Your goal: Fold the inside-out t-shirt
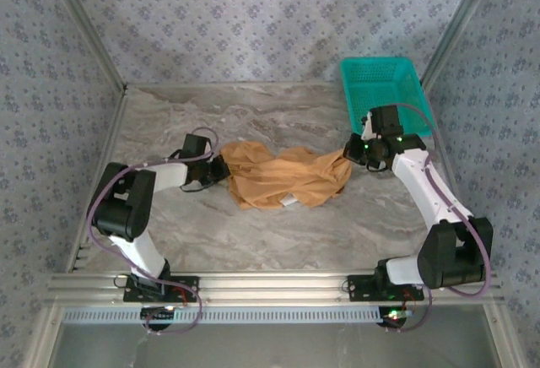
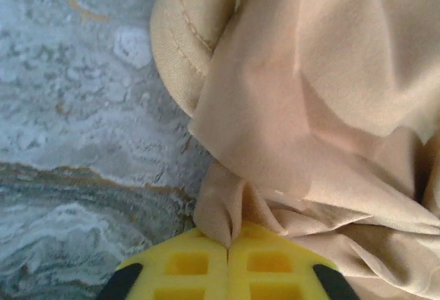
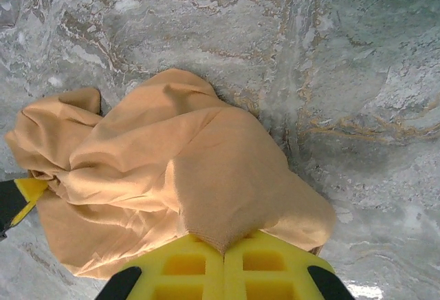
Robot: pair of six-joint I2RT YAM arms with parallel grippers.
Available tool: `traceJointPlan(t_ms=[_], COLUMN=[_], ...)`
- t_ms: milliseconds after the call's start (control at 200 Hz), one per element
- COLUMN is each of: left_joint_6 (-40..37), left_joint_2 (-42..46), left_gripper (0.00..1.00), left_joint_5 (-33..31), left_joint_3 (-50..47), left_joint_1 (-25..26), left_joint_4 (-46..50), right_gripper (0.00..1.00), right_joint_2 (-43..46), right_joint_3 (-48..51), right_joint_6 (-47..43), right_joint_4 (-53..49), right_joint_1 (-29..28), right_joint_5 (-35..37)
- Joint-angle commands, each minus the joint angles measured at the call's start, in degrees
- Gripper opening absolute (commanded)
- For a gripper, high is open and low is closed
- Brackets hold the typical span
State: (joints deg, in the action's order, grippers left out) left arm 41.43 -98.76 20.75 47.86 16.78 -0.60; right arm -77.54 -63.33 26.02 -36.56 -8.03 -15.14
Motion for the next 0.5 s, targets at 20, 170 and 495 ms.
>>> traceJointPlan(t_ms=[20,170,495], left_joint_6=[-2.56,-9.15,-10.55], left_joint_2=[5.1,16.15,37.59], left_gripper=[0.0,0.0,0.0], left_joint_5=[-2.61,-10.78,-14.18], left_joint_3=[5.77,14.94,26.28], left_joint_1=[-1.15,-4.1,-7.44], left_joint_4=[4.57,19.91,27.24], right_gripper=[0.0,0.0,0.0], right_joint_2=[0.63,3.82,9.33], right_joint_3=[-6.39,-15.67,-28.43], right_joint_6=[-1.33,-1.52,3.93], right_joint_4=[-4.32,-8.58,-10.99], right_joint_1=[0.14,4.79,10.07], right_joint_5=[-1.51,-4.63,-14.67])
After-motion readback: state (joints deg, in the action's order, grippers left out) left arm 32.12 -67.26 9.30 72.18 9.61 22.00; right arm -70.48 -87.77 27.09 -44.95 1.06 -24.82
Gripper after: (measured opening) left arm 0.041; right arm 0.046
